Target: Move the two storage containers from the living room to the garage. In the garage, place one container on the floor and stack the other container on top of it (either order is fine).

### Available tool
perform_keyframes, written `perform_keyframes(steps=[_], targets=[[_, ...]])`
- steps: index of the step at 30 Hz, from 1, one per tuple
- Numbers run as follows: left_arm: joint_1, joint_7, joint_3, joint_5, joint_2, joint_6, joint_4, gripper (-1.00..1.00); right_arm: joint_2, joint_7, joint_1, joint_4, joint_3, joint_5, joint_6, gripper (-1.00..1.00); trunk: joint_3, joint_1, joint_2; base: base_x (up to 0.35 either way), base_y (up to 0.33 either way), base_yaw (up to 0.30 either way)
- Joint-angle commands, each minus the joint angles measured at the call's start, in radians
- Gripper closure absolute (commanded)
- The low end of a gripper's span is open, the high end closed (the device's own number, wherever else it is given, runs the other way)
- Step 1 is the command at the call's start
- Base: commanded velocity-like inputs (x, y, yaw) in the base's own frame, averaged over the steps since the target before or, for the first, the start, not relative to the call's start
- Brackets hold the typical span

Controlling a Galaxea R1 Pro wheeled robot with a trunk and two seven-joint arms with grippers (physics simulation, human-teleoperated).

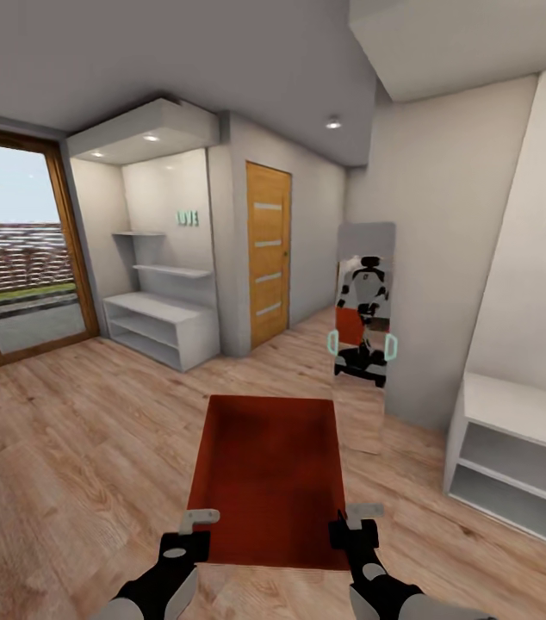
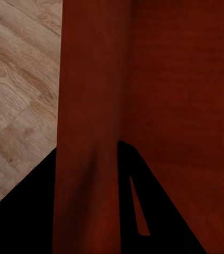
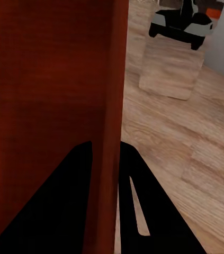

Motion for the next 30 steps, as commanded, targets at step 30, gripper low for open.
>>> perform_keyframes(steps=[30], targets=[[0.0, 0.011, -0.001, 0.016, 0.001, 0.001, 0.02, 1.0, 0.0, -0.012, -0.002, -0.001, -0.075, -0.021, -0.042, 1.0, -0.001, 0.001, -0.001, 0.322, 0.0, 0.085]])
